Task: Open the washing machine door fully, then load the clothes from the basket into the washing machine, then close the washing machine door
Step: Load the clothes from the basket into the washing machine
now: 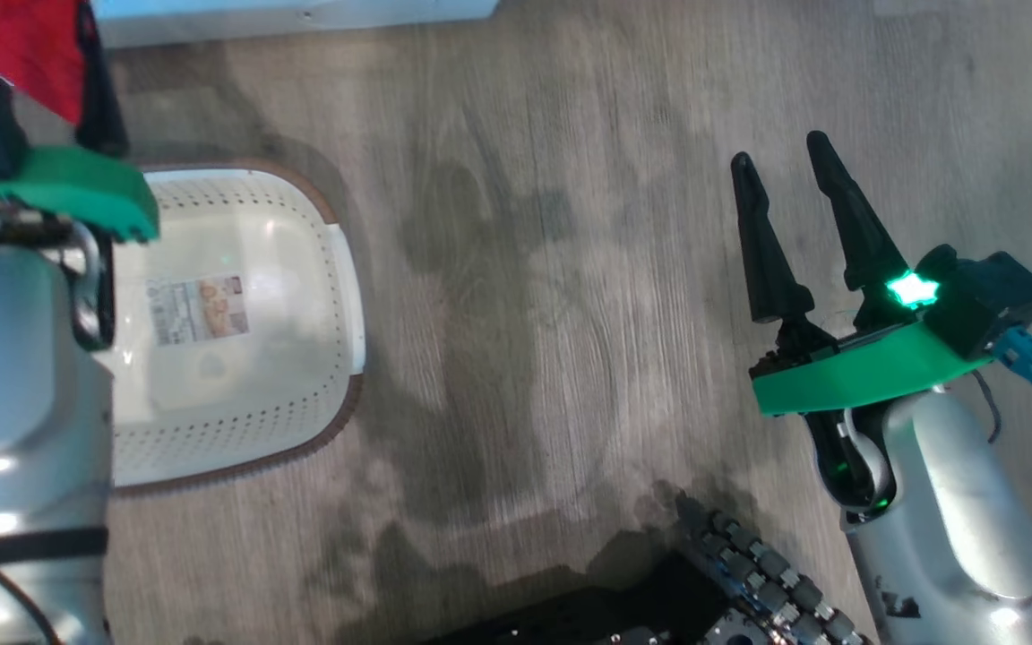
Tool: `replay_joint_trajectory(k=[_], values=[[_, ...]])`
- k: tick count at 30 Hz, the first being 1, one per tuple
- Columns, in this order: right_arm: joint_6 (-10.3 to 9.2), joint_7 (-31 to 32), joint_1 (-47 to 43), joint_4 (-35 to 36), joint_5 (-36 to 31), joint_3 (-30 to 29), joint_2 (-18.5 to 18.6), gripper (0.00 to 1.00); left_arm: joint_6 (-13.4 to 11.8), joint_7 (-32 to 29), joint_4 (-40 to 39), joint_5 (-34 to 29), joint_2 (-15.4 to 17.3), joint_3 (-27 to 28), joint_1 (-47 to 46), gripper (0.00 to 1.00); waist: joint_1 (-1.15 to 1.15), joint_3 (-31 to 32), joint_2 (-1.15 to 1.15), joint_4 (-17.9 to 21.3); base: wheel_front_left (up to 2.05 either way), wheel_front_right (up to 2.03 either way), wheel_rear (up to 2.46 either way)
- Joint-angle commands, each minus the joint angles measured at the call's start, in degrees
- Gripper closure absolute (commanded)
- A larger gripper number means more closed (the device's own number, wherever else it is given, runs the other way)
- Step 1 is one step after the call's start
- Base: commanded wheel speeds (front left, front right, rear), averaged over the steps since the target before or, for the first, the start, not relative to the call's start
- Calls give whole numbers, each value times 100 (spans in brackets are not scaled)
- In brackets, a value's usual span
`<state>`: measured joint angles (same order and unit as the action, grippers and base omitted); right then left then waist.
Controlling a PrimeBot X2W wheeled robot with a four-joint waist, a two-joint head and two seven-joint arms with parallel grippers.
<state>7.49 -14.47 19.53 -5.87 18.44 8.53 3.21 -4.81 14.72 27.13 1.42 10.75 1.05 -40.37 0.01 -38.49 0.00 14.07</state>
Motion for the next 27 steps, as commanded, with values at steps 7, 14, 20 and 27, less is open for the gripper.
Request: replay_joint_trajectory(k=[7, 14, 20, 27], values=[[0, -53, 48, 253, 216, 209, -33, 0, -309, 13, 701, -257, 515, 137, -767, 0, -1, -292, 0, 286, 0, 0, 0], [0, -53, 57, 269, 284, 247, -33, 0, -359, 17, 1150, -314, 638, 65, -1158, 0, -1, -384, 0, 376, 0, 0, 0], [0, -53, 66, 262, 322, 257, -33, 0, -453, 23, 1369, -265, 693, 83, -1372, 0, -1, -413, 0, 411, 0, 0, 0], [0, -53, 98, 230, 269, 338, -33, 0, -508, 27, 1243, -187, 713, 60, -1535, 0, -1, -433, 0, 383, 0, 0, 0]])
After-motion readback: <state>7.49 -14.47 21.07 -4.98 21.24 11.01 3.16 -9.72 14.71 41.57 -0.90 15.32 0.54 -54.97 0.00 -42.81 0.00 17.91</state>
